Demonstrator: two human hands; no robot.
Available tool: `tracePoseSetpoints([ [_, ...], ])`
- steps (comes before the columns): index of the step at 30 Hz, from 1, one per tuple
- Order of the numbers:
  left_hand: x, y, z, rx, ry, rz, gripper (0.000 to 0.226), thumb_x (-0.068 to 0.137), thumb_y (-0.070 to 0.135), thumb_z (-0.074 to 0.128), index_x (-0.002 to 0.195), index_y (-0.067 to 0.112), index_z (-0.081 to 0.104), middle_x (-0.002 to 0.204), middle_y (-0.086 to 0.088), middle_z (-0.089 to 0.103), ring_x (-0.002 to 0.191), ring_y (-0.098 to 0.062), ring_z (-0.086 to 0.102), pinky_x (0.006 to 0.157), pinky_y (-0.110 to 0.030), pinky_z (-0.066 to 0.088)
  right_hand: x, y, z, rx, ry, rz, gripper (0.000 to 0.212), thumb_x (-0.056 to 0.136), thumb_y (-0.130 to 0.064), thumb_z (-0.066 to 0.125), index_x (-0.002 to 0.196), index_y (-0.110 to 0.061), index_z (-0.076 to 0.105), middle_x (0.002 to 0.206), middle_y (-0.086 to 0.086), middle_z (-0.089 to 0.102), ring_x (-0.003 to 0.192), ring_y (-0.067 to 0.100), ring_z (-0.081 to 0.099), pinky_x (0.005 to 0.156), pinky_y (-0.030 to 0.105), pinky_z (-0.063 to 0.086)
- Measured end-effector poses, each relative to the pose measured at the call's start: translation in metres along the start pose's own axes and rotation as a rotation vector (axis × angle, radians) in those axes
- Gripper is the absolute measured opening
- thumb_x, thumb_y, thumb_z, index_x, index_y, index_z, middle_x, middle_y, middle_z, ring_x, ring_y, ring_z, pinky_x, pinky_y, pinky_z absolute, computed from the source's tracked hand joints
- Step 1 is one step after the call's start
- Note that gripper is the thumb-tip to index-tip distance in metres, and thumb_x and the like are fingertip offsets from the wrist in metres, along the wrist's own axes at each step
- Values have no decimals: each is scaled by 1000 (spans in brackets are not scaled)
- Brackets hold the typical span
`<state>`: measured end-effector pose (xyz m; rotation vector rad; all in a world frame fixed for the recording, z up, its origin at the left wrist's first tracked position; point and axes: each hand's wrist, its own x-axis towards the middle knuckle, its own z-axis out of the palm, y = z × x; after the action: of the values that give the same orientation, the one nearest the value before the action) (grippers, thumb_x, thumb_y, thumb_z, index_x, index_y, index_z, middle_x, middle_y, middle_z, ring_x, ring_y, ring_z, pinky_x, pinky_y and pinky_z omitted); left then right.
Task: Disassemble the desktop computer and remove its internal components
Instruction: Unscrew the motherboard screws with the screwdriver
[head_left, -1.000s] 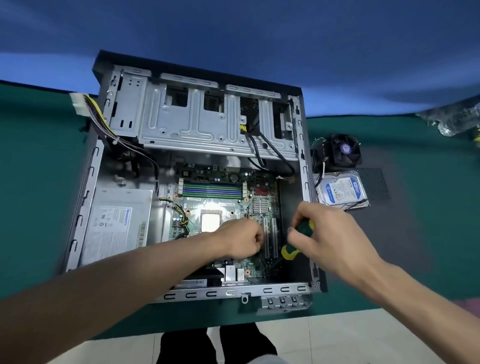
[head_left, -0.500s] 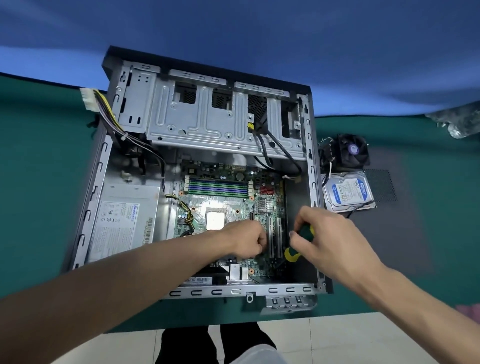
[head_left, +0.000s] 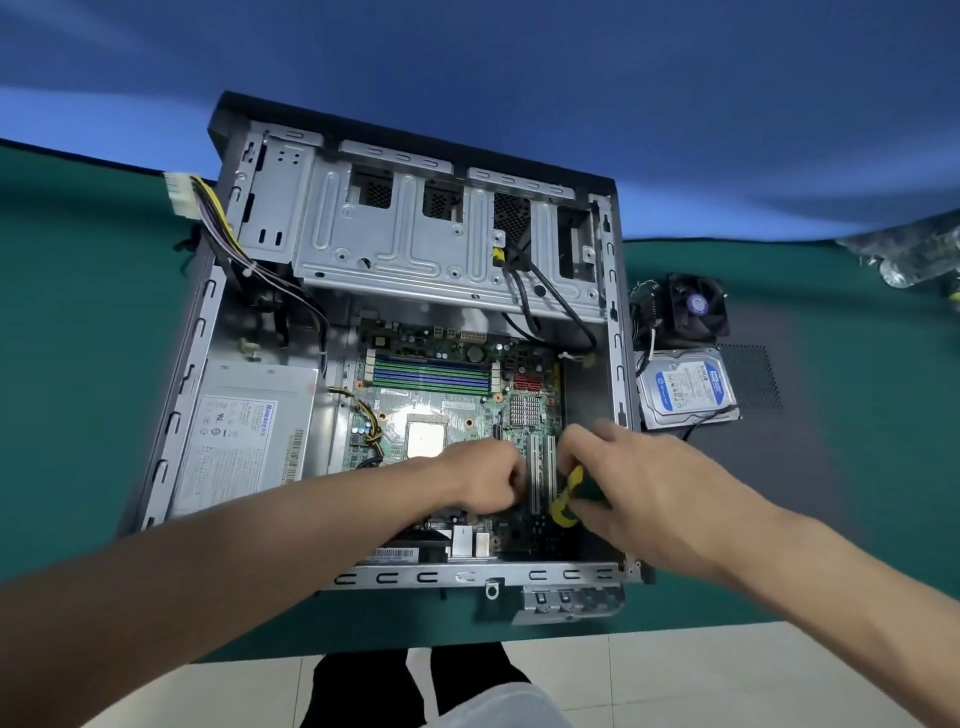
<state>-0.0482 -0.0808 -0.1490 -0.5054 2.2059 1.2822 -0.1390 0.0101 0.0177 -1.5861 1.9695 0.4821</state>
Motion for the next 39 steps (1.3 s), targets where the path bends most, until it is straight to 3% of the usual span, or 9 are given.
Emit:
tracePoseSetpoints([
  [2, -1, 0, 0, 1, -7, 5, 24, 82, 5, 51, 94, 15, 69, 93, -3, 69, 86, -20, 63, 76, -35, 54, -3, -1, 1, -34, -16, -1, 24, 90, -27, 52, 105, -24, 33, 101, -1, 47, 80, 25, 53, 64, 33, 42],
  [6, -1, 0, 0, 29, -2, 19, 15, 86, 10, 52, 91, 14, 65, 88, -6, 67, 83, -23, 63, 71, -32, 52, -3, -1, 3, -135, 56, 75, 38, 93, -60, 33, 92, -23, 28, 82, 0, 50, 82, 27, 61, 58, 33, 37],
  [10, -1, 0, 0, 8, -1, 6, 20, 82, 4, 51, 89, 16, 66, 89, -1, 68, 86, -21, 63, 73, -34, 54, -1, -6, 2, 156, -36, 23, 20, 88, -27, 52, 105, -26, 40, 98, -5, 44, 86, 23, 55, 68, 33, 41],
  [14, 0, -1, 1, 26, -10, 33, 18, 87, 11, 52, 94, 19, 67, 94, -3, 69, 86, -22, 64, 76, -37, 55, -2, -10, 9, -75, 108, 147, 36, 93, -58, 36, 95, -22, 36, 97, 1, 56, 86, 29, 59, 61, 33, 34],
  [18, 1, -1, 2, 26, 1, 25, 22, 85, 9, 54, 100, 17, 69, 99, 0, 69, 91, -19, 62, 80, -35, 53, -1, -10, 10, 167, 35, 91, 19, 91, -33, 51, 104, -25, 40, 102, -5, 47, 80, 22, 50, 66, 30, 34],
  [29, 1, -1, 1, 22, -20, 20, 21, 87, 14, 52, 99, 17, 69, 96, -6, 70, 88, -24, 64, 78, -38, 54, 0, -8, 11, 105, 116, 101, 24, 97, -45, 38, 99, -21, 41, 97, -2, 48, 90, 28, 56, 66, 32, 34],
  [32, 2, -2, 2, 21, -16, 4, 22, 85, 10, 52, 98, 16, 70, 98, -4, 70, 90, -22, 64, 80, -39, 54, 2, -8, 12, 130, 85, 60, 13, 94, -24, 45, 104, -19, 39, 99, -3, 39, 89, 26, 48, 72, 32, 35],
  [36, 2, -2, 1, 10, -23, 12, 18, 85, 11, 52, 92, 15, 68, 92, -6, 70, 84, -23, 64, 75, -36, 55, 3, -7, 11, 70, 107, 89, 21, 97, -36, 42, 107, -18, 42, 96, -4, 38, 88, 28, 55, 68, 33, 36],
  [39, 1, -2, 1, 13, -18, 3, 21, 85, 10, 53, 98, 14, 69, 97, -6, 70, 89, -23, 64, 79, -40, 55, 3, -8, 12, 52, 106, 34, 16, 93, -20, 45, 108, -18, 42, 99, -4, 39, 84, 23, 48, 69, 27, 26],
])
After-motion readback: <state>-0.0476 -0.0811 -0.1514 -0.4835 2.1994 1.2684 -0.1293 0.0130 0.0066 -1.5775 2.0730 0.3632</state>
